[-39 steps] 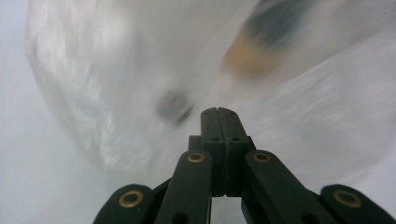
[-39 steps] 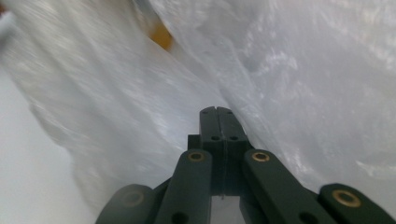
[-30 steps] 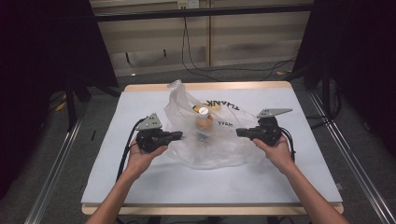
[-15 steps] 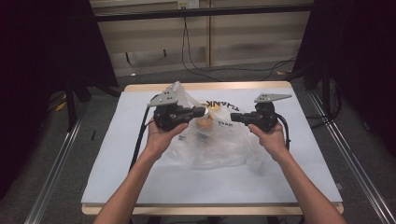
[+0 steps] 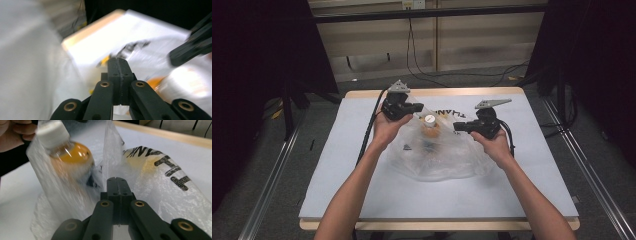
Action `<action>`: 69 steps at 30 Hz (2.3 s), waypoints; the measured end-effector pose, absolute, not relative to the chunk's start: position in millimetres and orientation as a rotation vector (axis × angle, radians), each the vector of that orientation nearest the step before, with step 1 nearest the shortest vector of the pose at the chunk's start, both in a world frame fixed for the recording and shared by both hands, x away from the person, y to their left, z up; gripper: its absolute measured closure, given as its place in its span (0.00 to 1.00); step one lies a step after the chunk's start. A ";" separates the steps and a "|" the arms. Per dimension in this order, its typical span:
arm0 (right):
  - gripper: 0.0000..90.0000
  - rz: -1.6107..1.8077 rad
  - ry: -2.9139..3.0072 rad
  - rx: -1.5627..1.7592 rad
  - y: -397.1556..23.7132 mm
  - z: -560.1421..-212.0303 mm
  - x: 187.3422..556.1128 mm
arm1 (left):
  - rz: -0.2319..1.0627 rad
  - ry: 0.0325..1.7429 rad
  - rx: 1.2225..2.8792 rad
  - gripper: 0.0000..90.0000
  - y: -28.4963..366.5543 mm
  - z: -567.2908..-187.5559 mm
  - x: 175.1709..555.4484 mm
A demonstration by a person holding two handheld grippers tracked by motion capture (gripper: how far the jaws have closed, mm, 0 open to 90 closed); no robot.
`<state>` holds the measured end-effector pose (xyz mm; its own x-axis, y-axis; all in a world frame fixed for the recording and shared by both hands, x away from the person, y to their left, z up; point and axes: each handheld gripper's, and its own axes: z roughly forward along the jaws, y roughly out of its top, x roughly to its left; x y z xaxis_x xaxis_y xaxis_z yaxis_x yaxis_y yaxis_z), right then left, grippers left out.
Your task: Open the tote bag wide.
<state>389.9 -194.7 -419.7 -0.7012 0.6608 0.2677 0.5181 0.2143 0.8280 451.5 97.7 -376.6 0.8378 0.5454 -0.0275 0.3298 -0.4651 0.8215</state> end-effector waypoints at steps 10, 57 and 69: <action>1.00 1.381 2.448 1.205 -200.7 -449.8 388.7 | 0.233 0.561 2.384 1.00 90.7 -433.9 444.9; 1.00 1.245 2.527 1.022 -217.8 -402.5 381.1 | 0.216 0.426 2.290 1.00 145.2 -404.9 358.8; 1.00 0.973 2.819 0.990 -149.5 -424.6 435.9 | 0.162 0.442 2.469 1.00 97.7 -435.8 384.1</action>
